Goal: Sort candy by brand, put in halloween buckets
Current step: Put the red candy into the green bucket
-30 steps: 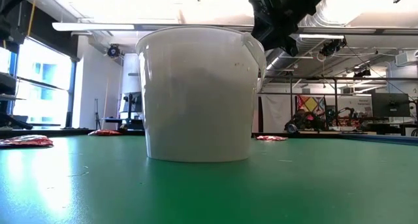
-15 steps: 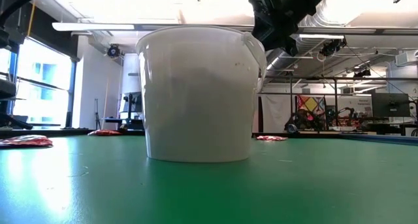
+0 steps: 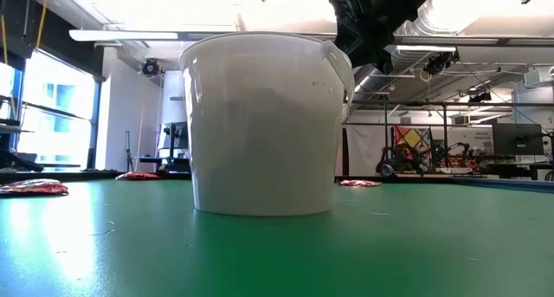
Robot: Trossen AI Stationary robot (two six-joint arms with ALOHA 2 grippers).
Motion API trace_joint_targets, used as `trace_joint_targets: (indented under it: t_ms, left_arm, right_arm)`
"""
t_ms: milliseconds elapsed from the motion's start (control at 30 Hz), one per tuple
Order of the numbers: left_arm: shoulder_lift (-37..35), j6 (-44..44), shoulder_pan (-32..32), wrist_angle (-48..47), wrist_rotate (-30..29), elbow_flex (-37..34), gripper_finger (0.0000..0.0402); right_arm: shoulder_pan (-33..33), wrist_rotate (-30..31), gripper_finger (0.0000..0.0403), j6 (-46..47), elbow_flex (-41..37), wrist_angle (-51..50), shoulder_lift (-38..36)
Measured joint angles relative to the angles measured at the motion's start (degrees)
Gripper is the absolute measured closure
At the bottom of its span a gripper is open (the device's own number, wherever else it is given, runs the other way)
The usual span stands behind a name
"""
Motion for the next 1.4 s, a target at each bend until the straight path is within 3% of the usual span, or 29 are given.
trace_joint_targets:
  t_ms: [300,467,667,1000,1400]
  left_arm:
    - [-11.52,1.68,9.55,-3.76,-2.39,0.27,0.0401]
    - [-16.26,5.71,19.32,-3.98,-2.57,0.29,0.0401]
    - [-16.85,12.76,32.41,-4.95,-3.05,4.06,0.0401]
    - [-11.48,23.78,53.82,-4.67,-1.31,15.54,0.0401]
    - [7.75,36.75,69.54,-7.65,4.81,37.06,0.0401]
  right_arm:
    - [-0.66,-2.85,0.0403,-5.90,0.02,-0.67,-1.20]
    - [-2.72,-6.47,0.0403,-10.23,0.02,-0.83,-1.42]
    - [-3.89,-8.47,0.0403,-13.27,0.02,-1.68,-1.42]
    - [-4.10,-10.68,0.0403,-15.90,0.02,-1.79,-1.57]
    - [-4.50,-7.65,0.0403,-12.94,0.02,-1.76,-1.57]
